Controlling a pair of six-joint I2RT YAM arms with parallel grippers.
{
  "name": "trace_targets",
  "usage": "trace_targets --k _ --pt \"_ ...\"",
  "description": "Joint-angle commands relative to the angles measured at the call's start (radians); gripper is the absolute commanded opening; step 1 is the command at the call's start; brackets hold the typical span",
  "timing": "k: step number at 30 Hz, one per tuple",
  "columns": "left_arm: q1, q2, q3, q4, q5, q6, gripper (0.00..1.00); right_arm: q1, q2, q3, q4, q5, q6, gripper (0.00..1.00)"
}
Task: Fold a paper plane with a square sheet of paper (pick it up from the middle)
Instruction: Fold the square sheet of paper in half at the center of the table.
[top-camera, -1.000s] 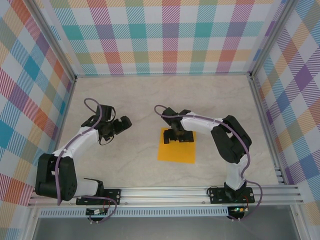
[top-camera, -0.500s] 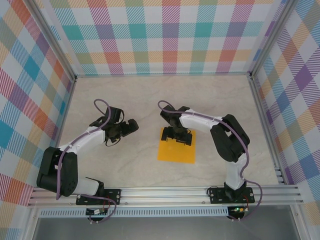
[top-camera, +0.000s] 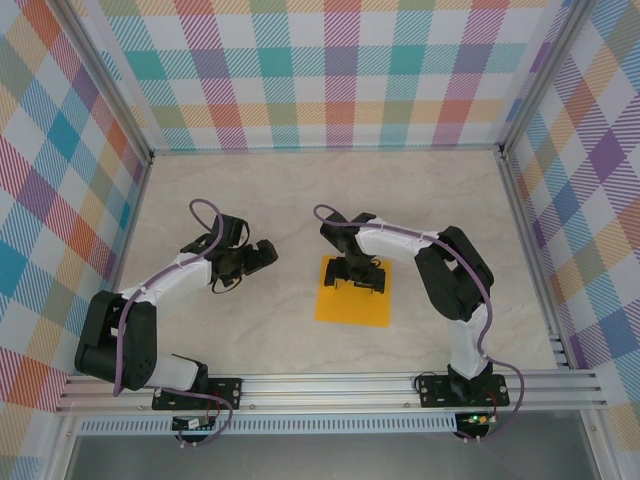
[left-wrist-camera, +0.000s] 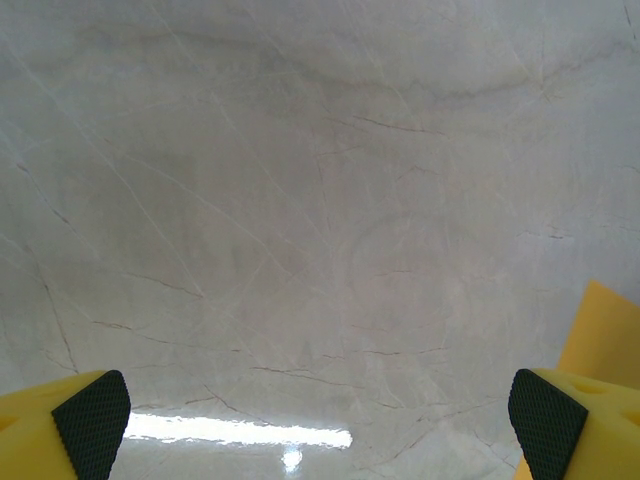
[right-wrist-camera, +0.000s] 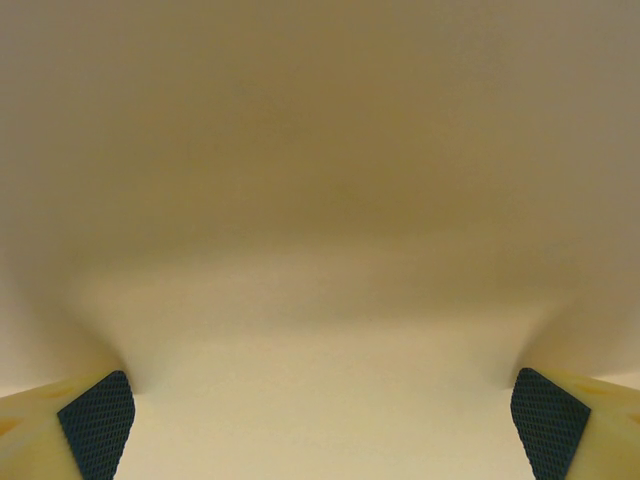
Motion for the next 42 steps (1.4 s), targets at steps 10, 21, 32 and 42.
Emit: trace_targets --k 10,21,32,42 --pt "-0.029 0.005 -0.011 -0.010 -0.007 -0.004 1.00 -0.004 0.065 -0.078 0.055 -0.076 -0.025 0.98" --pt "-0.037 -0.003 -0.006 -0.023 -0.014 -0.008 1.00 -0.004 0.084 -0.093 0.059 -0.055 -0.023 0.90" --pt "-0.040 -0.008 -0.004 -0.033 -0.013 -0.006 1.00 -0.004 0.073 -0.097 0.063 -0.041 -0.015 0.81" --pt "-0.042 -0.006 -0.002 -0.032 -0.010 -0.008 1.00 -0.004 0.016 -0.093 0.089 -0.035 -0.008 0.71"
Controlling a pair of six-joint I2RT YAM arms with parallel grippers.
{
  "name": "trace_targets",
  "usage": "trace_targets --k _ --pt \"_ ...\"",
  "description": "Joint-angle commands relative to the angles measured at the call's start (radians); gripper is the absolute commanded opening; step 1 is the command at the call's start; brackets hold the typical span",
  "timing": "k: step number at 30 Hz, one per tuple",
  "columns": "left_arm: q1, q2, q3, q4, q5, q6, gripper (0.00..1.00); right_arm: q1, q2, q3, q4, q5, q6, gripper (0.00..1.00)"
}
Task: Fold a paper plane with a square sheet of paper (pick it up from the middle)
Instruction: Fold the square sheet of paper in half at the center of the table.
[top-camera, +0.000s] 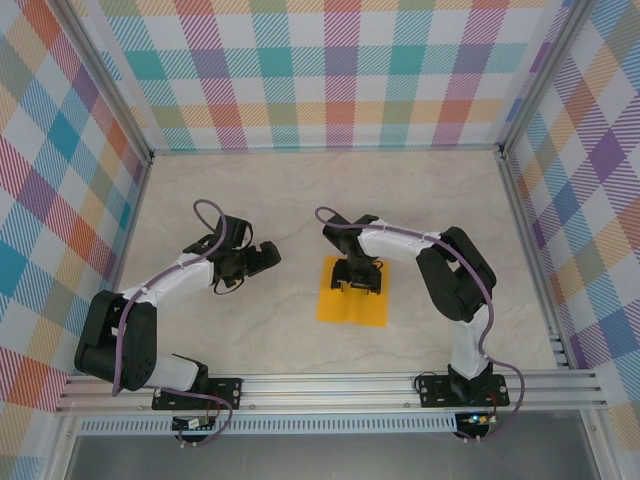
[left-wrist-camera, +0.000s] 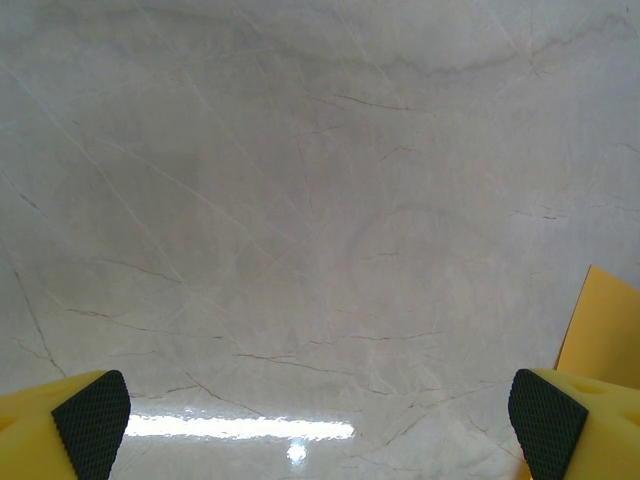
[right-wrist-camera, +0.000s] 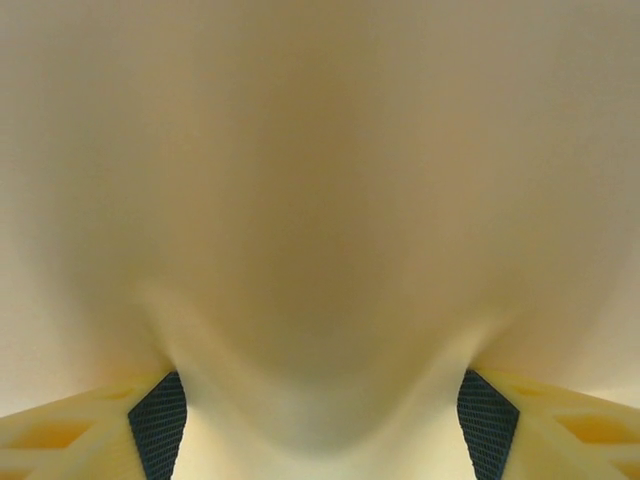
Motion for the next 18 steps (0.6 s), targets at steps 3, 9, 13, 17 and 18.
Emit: trace_targets --k 3,9,13,17,18 --pt "-0.017 -0.004 -0.002 -0.024 0.004 -0.009 0.99 0.003 -0.018 -0.057 0.098 -0.015 0.032 0.59" --pt "-0.029 0.003 -0.005 -0.004 0.044 -0.021 0.91 0.001 -0.123 -0.088 0.237 -0.100 0.028 0.34" --pt "-0.036 0.003 -0.018 0.027 0.072 -0.042 0.90 -0.003 -0.195 -0.131 0.351 -0.193 0.009 0.26" --pt "-0.044 0.000 -0.035 0.099 0.121 -0.064 0.87 -0.018 -0.286 -0.212 0.538 -0.345 -0.021 0.25" --pt "-0.049 -0.001 -0.038 0.115 0.131 -0.070 0.85 -0.023 -0.303 -0.234 0.581 -0.383 -0.023 0.26"
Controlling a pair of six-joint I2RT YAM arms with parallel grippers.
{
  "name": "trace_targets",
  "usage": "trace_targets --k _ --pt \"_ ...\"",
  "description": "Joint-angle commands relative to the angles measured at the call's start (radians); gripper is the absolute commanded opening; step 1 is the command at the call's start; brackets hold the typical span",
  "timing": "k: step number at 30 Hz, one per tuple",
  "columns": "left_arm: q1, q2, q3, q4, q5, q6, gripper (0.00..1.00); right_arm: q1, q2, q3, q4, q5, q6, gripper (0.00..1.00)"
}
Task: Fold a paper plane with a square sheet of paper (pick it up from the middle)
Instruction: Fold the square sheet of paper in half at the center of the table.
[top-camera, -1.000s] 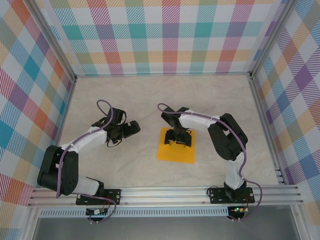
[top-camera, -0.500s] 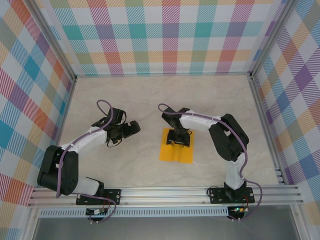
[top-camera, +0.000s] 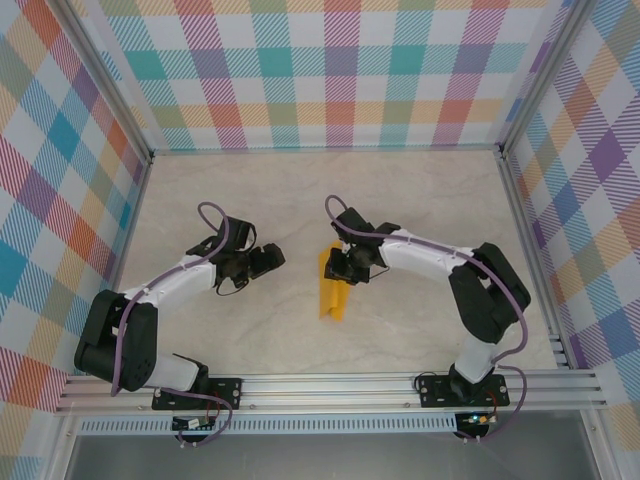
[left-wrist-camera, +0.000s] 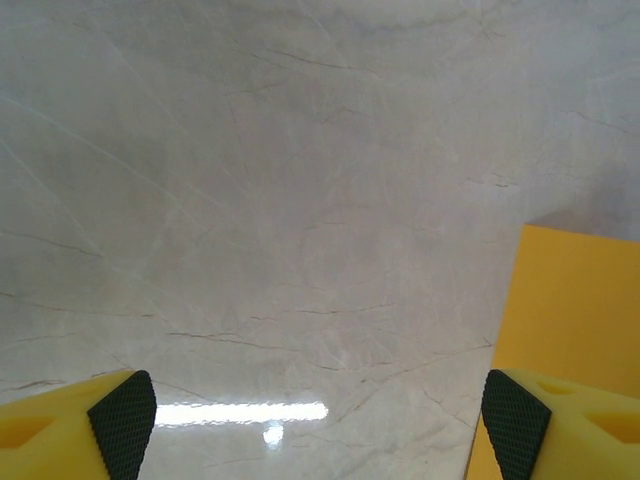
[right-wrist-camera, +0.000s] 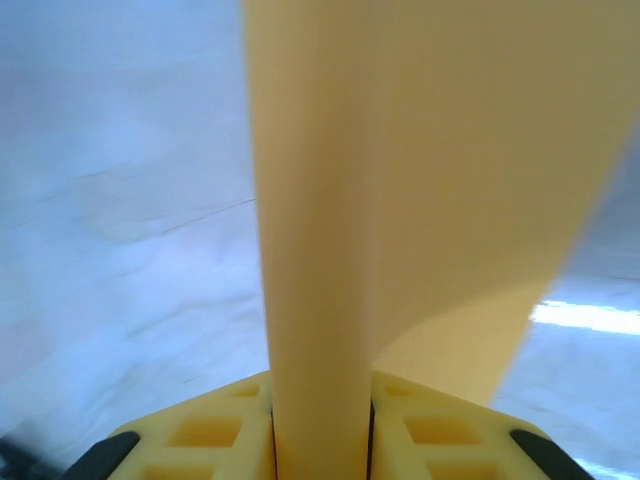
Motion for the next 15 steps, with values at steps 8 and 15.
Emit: trace_targets --k 8,15 --pt "-0.054 0.013 -0.022 0.148 0.090 -0.056 0.78 -0.056 -0.054 -0.131 0.294 -0.230 -0.010 0.27" --pt "-0.106 0.071 -0.014 0.218 0.128 -0.079 0.70 -0.061 0.022 -0.141 0.222 -0.123 -0.057 0.28"
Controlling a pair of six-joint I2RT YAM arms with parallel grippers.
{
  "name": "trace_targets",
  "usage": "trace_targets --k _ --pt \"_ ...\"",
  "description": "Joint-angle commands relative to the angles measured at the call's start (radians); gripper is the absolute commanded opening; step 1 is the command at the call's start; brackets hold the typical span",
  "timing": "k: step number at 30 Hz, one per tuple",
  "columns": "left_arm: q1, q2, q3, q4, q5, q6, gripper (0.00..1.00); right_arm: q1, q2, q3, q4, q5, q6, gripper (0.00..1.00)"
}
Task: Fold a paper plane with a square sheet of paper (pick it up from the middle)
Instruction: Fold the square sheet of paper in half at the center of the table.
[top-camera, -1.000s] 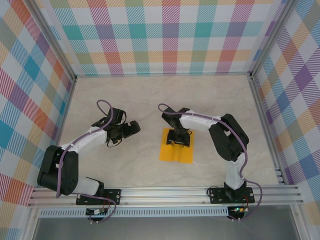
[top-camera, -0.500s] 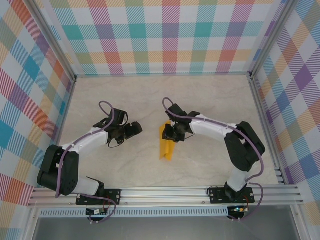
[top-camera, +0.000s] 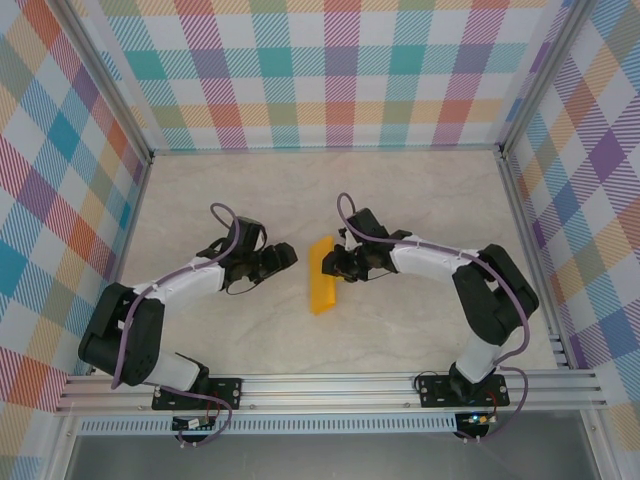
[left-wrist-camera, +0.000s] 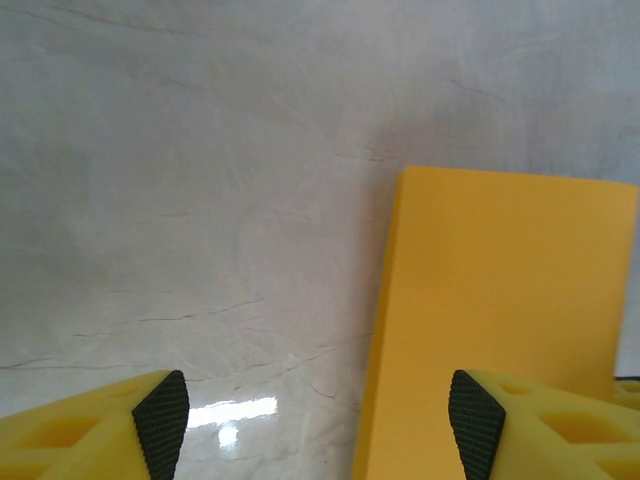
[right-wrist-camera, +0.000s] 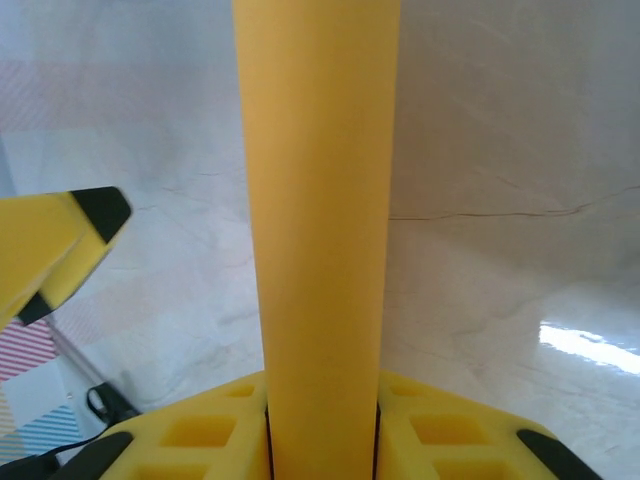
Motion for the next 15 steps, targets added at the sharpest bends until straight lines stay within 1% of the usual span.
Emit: trace_targets --k 1,6,13,15 --pt "-0.037 0.035 0.003 0.055 0.041 -0.023 0.69 -0.002 0.027 -0.018 -0.032 0.054 -0.038 0.29" --pt "-0.059 0.069 0.016 0.065 0.039 -0.031 0.67 -0.002 0.038 -0.006 -0.110 0.146 -0.075 0.36" --pt "-0.061 0.075 0.020 0.053 0.015 -0.032 0.66 -0.002 0.055 0.020 -0.218 0.256 -0.117 0.52" --pt "-0.061 0.076 0.021 0.049 0.010 -0.032 0.66 -0.002 0.066 0.031 -0.240 0.274 -0.123 0.53"
